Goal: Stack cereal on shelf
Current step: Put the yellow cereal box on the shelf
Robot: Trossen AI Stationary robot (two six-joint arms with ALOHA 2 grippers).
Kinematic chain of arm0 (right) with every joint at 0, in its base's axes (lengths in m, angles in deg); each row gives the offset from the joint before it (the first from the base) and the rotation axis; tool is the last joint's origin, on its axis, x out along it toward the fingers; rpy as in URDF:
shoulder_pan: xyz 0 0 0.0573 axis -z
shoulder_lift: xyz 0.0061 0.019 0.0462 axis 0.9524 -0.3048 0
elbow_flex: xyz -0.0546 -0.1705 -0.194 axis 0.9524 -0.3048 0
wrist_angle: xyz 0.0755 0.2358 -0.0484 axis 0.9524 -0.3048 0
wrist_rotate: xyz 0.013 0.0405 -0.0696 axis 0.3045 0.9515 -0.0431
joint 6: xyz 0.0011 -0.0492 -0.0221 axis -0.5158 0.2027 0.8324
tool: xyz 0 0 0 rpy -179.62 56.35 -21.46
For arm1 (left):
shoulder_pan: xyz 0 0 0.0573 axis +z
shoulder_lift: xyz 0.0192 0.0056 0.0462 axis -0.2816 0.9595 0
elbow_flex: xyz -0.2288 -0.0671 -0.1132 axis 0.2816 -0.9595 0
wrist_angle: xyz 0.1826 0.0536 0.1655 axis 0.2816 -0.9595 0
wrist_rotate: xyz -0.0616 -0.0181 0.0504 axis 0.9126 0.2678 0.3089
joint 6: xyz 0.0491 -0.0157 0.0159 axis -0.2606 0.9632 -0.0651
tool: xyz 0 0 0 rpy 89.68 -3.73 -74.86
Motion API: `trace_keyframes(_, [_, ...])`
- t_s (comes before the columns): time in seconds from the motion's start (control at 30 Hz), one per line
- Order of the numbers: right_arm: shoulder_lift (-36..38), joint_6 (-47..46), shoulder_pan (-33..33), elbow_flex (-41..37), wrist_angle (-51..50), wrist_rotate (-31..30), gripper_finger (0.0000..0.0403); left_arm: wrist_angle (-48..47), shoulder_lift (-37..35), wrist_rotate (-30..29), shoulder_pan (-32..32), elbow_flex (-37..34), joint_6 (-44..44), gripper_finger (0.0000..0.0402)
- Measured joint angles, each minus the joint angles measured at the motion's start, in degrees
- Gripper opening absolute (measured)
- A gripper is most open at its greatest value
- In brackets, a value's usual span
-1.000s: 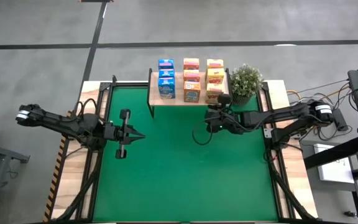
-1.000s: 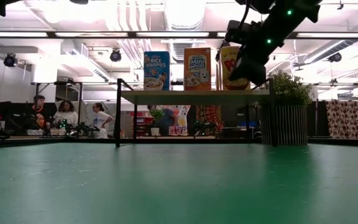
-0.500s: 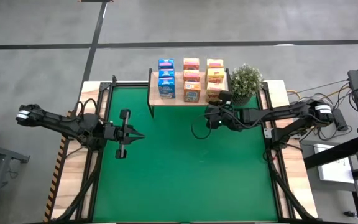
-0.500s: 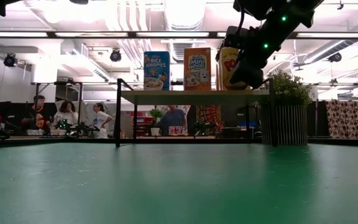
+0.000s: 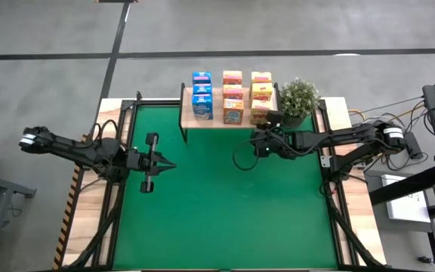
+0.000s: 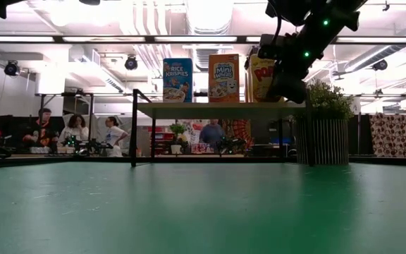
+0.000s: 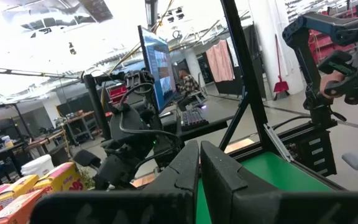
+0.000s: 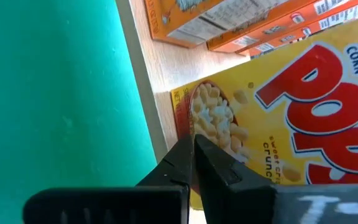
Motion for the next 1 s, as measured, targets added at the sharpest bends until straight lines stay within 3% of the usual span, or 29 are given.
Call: trace_keyframes(1.0, [0.8,1.0,0.2,0.0,-2.1,-1.1,0.0009,0.0,0.0,0.0,0.0,0.0,0.0,0.0])
